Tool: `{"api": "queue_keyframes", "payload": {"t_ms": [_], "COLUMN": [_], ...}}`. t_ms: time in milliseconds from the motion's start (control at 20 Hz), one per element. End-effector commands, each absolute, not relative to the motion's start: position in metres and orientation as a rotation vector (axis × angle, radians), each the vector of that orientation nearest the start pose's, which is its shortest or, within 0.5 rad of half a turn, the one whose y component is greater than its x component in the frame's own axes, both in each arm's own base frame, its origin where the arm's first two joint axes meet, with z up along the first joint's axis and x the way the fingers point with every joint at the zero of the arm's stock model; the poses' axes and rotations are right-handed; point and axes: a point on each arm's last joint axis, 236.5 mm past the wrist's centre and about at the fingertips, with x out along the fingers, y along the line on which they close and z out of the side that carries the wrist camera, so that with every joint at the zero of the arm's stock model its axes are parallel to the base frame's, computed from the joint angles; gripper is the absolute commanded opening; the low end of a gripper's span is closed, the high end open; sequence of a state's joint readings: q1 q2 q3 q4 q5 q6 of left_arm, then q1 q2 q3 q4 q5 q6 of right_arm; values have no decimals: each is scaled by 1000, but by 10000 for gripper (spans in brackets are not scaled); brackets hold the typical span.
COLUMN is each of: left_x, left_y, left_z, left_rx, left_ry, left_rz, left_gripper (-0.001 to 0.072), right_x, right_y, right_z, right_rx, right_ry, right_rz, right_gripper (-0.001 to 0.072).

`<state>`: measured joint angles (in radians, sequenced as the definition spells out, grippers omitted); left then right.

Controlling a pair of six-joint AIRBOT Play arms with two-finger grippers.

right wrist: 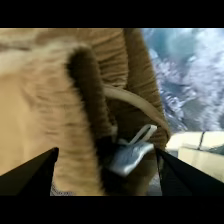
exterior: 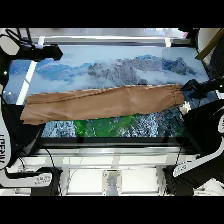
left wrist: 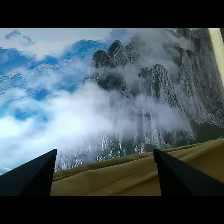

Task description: Fold the clothes and pants, and hang the long-sleeved shirts on hangers.

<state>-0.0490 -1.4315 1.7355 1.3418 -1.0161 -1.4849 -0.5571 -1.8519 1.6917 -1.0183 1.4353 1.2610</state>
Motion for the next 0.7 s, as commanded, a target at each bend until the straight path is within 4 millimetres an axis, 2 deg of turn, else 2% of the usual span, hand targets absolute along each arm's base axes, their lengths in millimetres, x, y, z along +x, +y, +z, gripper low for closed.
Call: {"api": "queue_keyframes", "payload": {"t_ms": [0, 100, 300, 450, 650], "left_x": [515, 515, 515, 515, 515], "left_y": [-87, -87, -87, -87, -88], "left_z": [202, 202, 202, 202, 202], "left_rx": [-112, -112, -112, -113, -134], "left_ry": [704, 704, 705, 705, 707], "left_rz": [-239, -239, -239, -240, -234], "left_gripper": [703, 703, 703, 702, 702], "right_x": [451, 451, 443, 435, 444], "right_y": [-118, -126, -141, -147, -137], "right_z": [-67, -84, -96, -97, -93], "right_rx": [683, 663, 647, 698, 719], "right_ry": [1338, 1354, 1377, 1387, 1336], "right_rz": [278, 249, 211, 218, 292], "right_gripper": [720, 720, 703, 694, 692]}}
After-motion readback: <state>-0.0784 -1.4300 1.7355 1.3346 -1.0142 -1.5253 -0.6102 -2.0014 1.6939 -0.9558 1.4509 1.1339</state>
